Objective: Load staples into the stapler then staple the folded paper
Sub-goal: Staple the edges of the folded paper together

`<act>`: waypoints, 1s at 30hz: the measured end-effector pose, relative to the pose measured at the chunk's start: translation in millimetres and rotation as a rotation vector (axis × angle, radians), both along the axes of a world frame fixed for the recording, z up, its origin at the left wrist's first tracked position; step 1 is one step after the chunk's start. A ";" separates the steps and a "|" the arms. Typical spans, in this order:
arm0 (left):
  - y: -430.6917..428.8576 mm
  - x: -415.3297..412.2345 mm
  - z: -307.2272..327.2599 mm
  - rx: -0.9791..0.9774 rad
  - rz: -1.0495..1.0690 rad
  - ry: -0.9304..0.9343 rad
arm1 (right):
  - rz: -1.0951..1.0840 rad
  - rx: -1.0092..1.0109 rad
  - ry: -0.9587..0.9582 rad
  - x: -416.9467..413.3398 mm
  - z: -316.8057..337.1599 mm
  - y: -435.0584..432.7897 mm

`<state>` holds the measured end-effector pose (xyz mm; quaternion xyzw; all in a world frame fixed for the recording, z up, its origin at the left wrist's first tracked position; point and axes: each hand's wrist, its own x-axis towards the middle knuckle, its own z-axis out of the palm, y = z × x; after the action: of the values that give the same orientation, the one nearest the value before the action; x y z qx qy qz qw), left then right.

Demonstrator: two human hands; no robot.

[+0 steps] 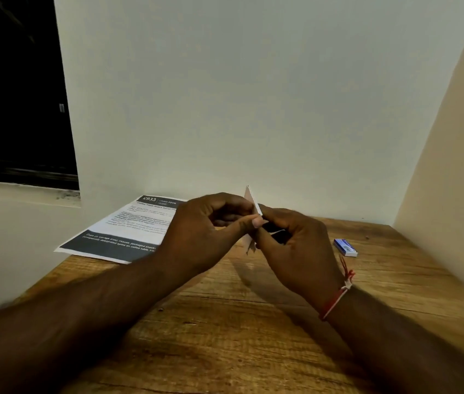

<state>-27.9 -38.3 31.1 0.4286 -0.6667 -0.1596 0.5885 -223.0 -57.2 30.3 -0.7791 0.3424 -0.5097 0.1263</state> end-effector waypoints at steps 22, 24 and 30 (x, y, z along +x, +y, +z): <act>-5.9 5.3 -3.1 -0.026 0.041 -0.160 | -0.009 -0.029 -0.019 1.1 0.1 0.7; -5.5 4.5 -3.4 -0.023 0.027 -0.192 | -0.006 -0.001 -0.031 -0.6 -0.1 -2.0; -4.8 7.8 -3.2 -0.004 -0.019 -0.275 | 0.107 0.148 -0.141 -3.4 -0.9 -5.4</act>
<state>-20.1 -43.2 27.9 0.4390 -0.7456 -0.1037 0.4906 -226.4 -62.5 29.4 -0.7472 0.3273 -0.5290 0.2341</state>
